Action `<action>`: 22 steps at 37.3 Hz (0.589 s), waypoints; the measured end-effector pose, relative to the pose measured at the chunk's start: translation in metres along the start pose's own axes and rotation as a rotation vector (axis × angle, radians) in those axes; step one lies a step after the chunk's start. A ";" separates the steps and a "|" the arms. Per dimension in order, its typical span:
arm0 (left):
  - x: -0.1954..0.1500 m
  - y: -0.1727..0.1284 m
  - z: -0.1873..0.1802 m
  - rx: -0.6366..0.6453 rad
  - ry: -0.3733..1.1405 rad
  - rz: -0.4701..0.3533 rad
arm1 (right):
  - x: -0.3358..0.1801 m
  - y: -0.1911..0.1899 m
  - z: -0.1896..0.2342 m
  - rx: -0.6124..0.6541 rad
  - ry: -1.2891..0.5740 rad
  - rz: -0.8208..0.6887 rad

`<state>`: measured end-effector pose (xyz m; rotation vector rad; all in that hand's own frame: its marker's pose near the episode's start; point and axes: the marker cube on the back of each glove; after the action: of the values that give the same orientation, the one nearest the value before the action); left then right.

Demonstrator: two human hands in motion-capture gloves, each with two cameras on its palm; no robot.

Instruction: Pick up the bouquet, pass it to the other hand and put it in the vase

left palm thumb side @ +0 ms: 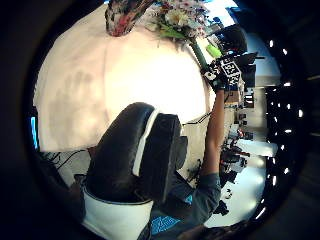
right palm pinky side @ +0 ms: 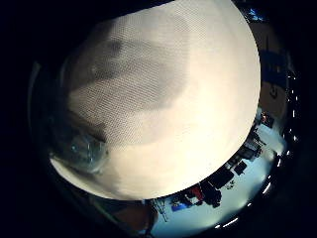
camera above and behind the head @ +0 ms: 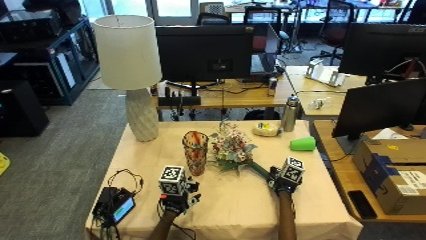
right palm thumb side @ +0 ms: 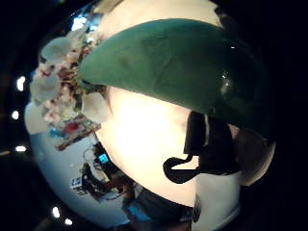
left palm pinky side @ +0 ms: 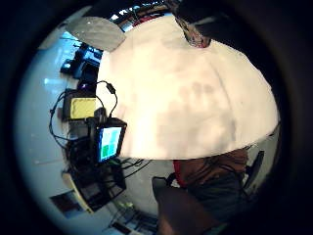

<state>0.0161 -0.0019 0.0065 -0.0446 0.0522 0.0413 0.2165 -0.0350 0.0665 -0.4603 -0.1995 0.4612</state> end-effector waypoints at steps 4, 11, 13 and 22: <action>0.000 -0.001 0.001 -0.005 0.007 0.006 | -0.012 -0.003 -0.004 0.099 -0.045 -0.142; 0.008 0.015 -0.015 -0.022 0.023 -0.006 | -0.016 -0.006 -0.012 0.227 -0.012 -0.145; 0.004 0.010 -0.009 -0.018 0.017 -0.009 | -0.013 -0.008 -0.016 0.300 0.002 -0.100; 0.002 0.009 -0.005 -0.023 0.016 -0.001 | -0.002 -0.016 -0.015 0.459 0.060 -0.038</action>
<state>0.0178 0.0072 0.0007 -0.0677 0.0679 0.0401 0.2246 -0.0544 0.0608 -0.0204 -0.0406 0.4395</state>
